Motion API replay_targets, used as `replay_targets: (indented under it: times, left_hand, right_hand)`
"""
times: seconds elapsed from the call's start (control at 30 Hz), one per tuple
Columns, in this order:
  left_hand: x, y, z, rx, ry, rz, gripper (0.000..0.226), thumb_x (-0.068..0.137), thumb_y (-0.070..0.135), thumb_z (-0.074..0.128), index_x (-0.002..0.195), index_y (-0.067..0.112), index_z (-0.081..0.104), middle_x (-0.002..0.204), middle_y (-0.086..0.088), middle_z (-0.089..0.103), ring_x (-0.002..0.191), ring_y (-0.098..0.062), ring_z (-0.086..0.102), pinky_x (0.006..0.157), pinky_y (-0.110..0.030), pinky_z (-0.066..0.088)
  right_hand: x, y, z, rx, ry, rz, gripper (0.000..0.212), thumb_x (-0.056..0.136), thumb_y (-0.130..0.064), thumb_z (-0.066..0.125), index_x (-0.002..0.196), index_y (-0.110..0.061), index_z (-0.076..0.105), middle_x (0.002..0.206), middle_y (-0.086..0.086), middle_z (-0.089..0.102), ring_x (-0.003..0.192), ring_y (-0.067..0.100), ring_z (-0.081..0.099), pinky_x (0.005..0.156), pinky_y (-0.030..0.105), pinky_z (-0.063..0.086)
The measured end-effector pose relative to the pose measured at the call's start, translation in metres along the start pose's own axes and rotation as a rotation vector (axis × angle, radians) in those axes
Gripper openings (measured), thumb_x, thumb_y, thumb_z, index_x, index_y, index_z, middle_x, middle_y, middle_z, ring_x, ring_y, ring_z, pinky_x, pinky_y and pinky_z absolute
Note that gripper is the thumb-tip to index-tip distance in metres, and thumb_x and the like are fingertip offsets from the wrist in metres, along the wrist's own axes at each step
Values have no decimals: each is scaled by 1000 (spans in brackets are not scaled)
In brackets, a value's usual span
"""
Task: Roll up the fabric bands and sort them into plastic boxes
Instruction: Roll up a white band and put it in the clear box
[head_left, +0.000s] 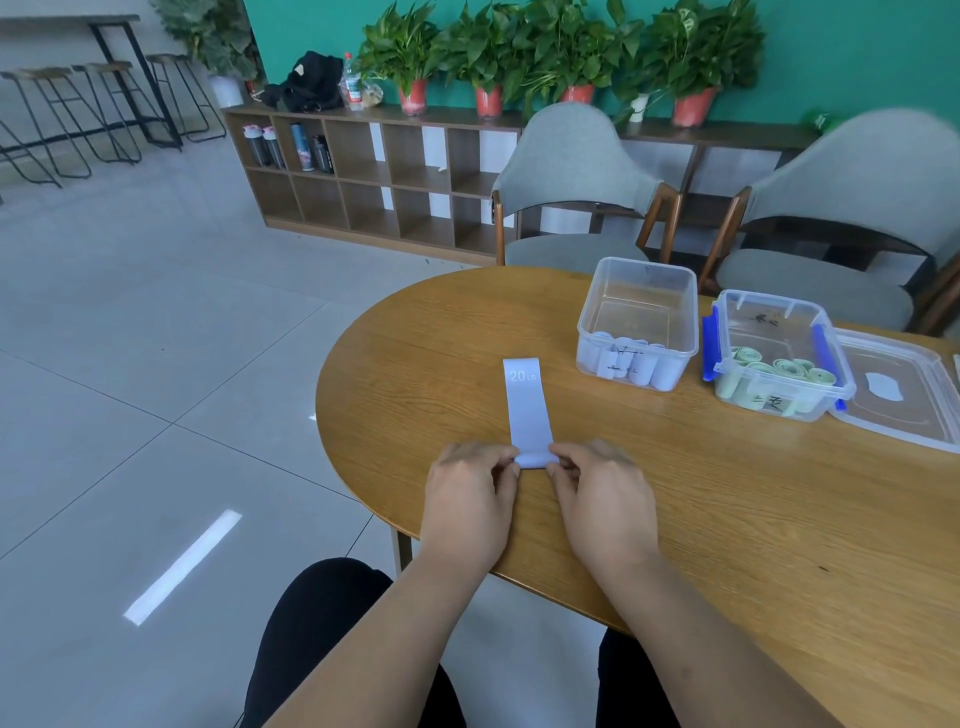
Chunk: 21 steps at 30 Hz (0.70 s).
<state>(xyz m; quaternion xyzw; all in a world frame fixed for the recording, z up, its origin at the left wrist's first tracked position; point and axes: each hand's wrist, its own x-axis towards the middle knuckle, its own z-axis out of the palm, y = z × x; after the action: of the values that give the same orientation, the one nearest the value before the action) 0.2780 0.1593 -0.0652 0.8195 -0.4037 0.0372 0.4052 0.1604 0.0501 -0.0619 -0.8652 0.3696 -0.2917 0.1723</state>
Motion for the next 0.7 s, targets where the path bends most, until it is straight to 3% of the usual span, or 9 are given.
replay_targets:
  times: [0.1,0.27,0.53,0.7]
  left_hand:
    - [-1,0,1,-45,27,-42,18,94,28,73,111,36,76,93,23,71,92,-1,58,87,-34,53]
    - [-4,0,-2,-82,40,-51,13,88,30,77,101,34,77,85,26,70,88,1,59,85,-32,53]
    - [-4,-2,0,-20,30,-10,17,80,26,79,95,35,74,86,24,68,91,-4,56,87,-36,52]
    - [-3,-4,3,24,19,-8,13,85,28,76,97,35,75,91,23,67,93,-8,54,86,-37,50]
  right_hand:
    - [1,0,-3,106,12,58,21,90,-23,77,110,-30,75,91,-15,70,87,13,66,75,35,56]
    - [-2,3,-6,160,27,63,11,89,-28,77,99,-32,76,84,-19,69,81,3,65,75,34,58]
    - [-3,3,-4,135,23,48,10,89,-29,76,99,-32,78,85,-16,68,81,4,63,73,35,57]
    - [0,2,1,78,29,16,12,95,-30,71,104,-28,79,95,-10,68,89,16,65,73,38,57]
